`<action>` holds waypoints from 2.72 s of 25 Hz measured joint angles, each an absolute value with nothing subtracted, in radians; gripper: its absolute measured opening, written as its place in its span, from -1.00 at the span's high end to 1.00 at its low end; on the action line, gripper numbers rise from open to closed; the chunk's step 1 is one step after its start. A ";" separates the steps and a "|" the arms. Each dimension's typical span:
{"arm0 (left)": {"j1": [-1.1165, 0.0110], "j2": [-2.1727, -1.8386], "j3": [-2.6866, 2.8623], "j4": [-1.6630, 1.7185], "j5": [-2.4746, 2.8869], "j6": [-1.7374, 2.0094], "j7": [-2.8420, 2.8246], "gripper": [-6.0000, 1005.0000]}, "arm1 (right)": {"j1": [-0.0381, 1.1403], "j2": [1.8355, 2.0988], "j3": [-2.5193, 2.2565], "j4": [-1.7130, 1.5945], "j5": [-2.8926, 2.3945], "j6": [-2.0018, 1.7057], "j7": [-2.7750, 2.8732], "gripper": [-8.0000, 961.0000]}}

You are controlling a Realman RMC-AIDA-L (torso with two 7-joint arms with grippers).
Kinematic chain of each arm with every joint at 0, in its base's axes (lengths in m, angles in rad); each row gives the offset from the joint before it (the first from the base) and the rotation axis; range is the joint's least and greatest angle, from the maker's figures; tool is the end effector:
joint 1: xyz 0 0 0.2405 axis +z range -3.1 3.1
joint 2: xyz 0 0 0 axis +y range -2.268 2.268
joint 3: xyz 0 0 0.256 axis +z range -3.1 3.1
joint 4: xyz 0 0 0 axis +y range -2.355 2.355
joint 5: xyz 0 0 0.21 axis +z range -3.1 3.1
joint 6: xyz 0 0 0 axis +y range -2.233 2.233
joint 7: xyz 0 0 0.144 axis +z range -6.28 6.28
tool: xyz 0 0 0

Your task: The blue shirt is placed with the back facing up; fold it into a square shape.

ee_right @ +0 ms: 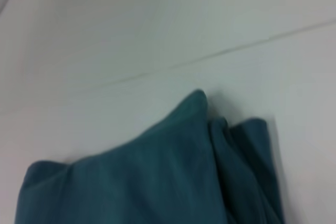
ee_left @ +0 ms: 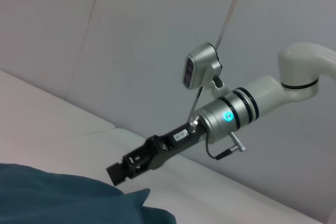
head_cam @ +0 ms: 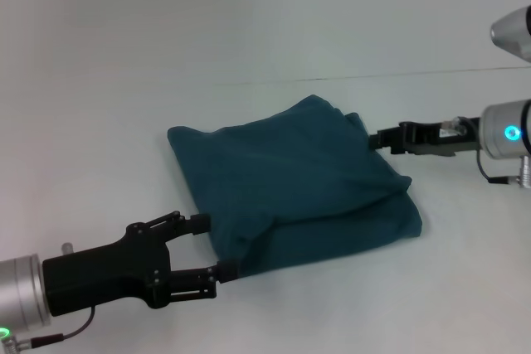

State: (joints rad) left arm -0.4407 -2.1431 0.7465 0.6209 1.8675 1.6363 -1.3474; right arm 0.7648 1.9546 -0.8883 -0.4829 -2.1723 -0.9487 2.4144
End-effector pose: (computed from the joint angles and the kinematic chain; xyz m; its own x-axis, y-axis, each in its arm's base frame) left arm -0.2543 0.2934 -0.0273 0.6820 0.3740 0.6285 0.4856 -0.8742 -0.0067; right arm 0.2751 0.4320 0.0117 0.2598 -0.8257 -0.5008 -0.9599 -0.1643 -0.2271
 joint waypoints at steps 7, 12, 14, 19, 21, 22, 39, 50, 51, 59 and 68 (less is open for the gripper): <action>-0.442 -2.144 0.735 0.620 1.867 1.623 -1.349 -0.89 | 0.810 1.989 -0.893 -0.476 -2.178 -0.865 2.416 -0.03; -0.443 -2.142 0.735 0.620 1.867 1.617 -1.350 -0.89 | 0.826 2.004 -0.893 -0.460 -2.180 -0.817 2.417 -0.03; -0.444 -2.142 0.735 0.620 1.867 1.617 -1.350 -0.89 | 0.831 2.006 -0.894 -0.451 -2.180 -0.805 2.416 -0.04; -0.451 -2.140 0.735 0.620 1.867 1.617 -1.351 -0.89 | 0.838 2.018 -0.907 -0.436 -2.180 -0.768 2.414 -0.04; -0.452 -2.140 0.735 0.620 1.867 1.617 -1.351 -0.89 | 0.838 2.026 -0.910 -0.435 -2.180 -0.753 2.414 -0.04; -0.453 -2.140 0.735 0.620 1.867 1.617 -1.352 -0.89 | 0.838 2.030 -0.912 -0.435 -2.180 -0.747 2.413 -0.04; -0.445 -2.140 0.710 0.620 1.868 1.616 -1.354 -0.89 | 0.838 2.063 -0.906 -0.445 -2.168 -0.692 2.360 0.85; -0.445 -2.140 0.710 0.617 1.868 1.619 -1.364 -0.89 | 0.840 2.058 -0.906 -0.481 -2.070 -0.671 2.261 0.97; -0.445 -2.140 0.710 0.617 1.868 1.619 -1.367 -0.89 | 0.841 2.058 -0.906 -0.489 -2.069 -0.673 2.260 0.97; -0.444 -2.142 0.688 0.617 1.866 1.625 -1.376 -0.89 | 0.837 2.048 -0.911 -0.495 -2.074 -0.669 2.259 0.95; -0.443 -2.146 0.686 0.617 1.865 1.626 -1.381 -0.89 | 0.781 2.060 -0.905 -0.508 -2.068 -0.670 2.245 0.82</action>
